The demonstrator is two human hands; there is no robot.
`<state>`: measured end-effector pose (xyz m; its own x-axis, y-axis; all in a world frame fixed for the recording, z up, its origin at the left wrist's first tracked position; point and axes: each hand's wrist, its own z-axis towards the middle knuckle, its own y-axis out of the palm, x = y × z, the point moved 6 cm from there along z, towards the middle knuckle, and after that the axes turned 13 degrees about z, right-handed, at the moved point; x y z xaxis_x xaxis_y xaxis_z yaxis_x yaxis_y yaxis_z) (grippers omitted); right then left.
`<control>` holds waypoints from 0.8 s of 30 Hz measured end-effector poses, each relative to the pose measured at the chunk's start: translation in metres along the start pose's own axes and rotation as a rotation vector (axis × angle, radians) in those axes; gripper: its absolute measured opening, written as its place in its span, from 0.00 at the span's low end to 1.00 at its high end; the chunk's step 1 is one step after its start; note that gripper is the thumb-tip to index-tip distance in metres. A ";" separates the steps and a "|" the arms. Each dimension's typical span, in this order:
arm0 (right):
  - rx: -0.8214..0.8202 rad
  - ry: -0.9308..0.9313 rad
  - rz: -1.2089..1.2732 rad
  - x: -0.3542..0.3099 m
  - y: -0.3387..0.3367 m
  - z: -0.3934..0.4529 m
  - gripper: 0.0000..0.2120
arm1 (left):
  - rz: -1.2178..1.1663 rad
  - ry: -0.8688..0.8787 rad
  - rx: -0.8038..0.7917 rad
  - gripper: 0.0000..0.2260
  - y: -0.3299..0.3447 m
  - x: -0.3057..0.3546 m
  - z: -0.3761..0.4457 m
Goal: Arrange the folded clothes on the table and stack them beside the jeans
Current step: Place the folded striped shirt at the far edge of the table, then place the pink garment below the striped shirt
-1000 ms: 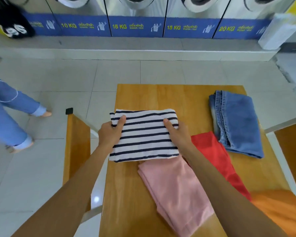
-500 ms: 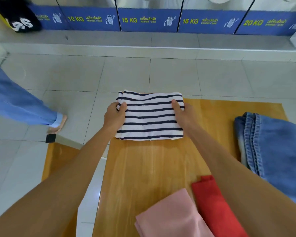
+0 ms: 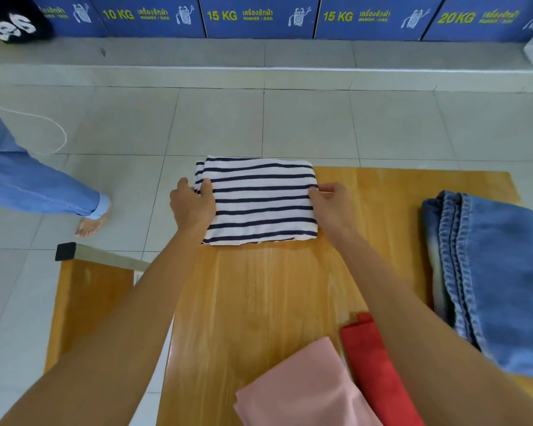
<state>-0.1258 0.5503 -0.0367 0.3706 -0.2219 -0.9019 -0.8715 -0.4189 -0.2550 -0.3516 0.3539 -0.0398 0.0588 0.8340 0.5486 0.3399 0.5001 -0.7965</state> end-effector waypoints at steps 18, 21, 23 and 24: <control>0.303 0.048 -0.343 0.127 -0.181 -0.325 0.04 | 0.318 0.445 -0.539 0.18 0.022 -0.094 -0.299; 0.277 0.218 -0.377 0.168 -0.199 -0.366 0.19 | 0.381 0.363 -0.569 0.24 0.013 -0.119 -0.305; 0.327 0.240 -0.373 0.179 -0.201 -0.385 0.24 | 0.407 0.322 -0.634 0.27 0.007 -0.133 -0.312; 0.359 0.246 -0.349 0.182 -0.198 -0.393 0.25 | 0.395 0.285 -0.677 0.27 0.003 -0.139 -0.319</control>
<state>0.2400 0.2472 -0.0131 0.6835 -0.3408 -0.6455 -0.7223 -0.1881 -0.6655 -0.0598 0.1651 -0.0372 0.4965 0.7818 0.3771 0.7299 -0.1408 -0.6689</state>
